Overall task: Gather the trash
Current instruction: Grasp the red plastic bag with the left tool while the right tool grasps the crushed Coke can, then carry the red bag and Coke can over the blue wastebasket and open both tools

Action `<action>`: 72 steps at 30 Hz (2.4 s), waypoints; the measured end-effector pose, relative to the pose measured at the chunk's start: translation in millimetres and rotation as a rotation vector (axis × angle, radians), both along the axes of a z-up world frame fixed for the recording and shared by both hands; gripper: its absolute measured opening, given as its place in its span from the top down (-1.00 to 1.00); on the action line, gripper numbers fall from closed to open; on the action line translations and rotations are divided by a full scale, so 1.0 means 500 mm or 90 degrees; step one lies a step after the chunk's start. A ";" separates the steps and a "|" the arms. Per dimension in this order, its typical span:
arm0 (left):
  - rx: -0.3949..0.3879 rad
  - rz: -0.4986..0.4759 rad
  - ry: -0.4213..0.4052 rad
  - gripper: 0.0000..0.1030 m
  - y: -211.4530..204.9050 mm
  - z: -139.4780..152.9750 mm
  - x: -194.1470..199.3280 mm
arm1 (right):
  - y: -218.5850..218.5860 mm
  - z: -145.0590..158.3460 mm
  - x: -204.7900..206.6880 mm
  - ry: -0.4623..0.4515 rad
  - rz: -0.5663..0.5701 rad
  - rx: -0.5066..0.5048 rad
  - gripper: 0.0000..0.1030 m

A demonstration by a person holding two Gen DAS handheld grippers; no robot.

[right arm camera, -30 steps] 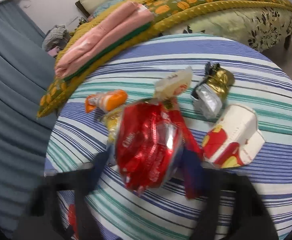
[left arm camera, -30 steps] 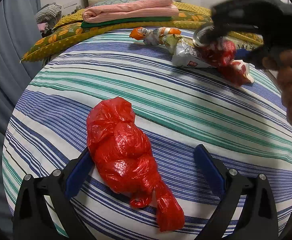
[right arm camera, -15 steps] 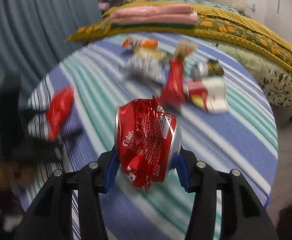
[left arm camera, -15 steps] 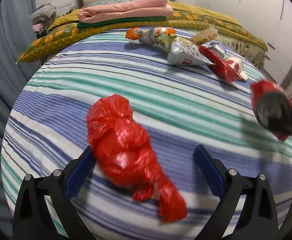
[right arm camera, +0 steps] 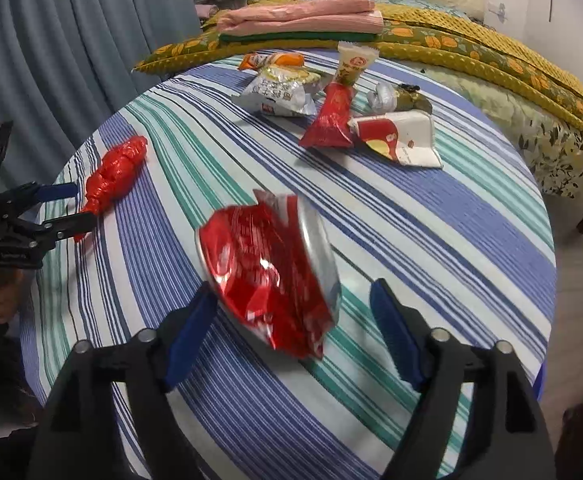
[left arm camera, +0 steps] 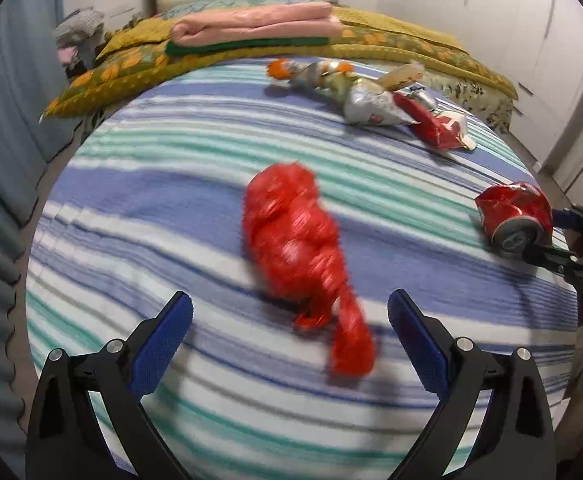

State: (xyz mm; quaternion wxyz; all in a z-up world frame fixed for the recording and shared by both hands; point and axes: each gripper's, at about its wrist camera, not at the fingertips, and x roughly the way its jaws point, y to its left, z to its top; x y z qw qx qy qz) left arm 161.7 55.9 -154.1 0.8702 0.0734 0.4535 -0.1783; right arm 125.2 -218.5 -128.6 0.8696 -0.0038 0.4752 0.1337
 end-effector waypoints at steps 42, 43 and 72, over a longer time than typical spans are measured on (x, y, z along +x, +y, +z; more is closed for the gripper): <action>-0.100 -0.310 0.048 0.15 -0.637 0.088 -0.189 | -0.548 0.001 -0.207 -0.025 -0.338 0.082 0.08; -0.099 -0.319 0.053 0.15 -0.662 0.082 -0.194 | -0.564 -0.006 -0.213 -0.021 -0.349 0.085 0.08; -0.006 -0.353 0.075 -0.48 -0.974 -0.122 -0.154 | -0.829 -0.144 -0.216 0.007 -0.559 0.195 -0.48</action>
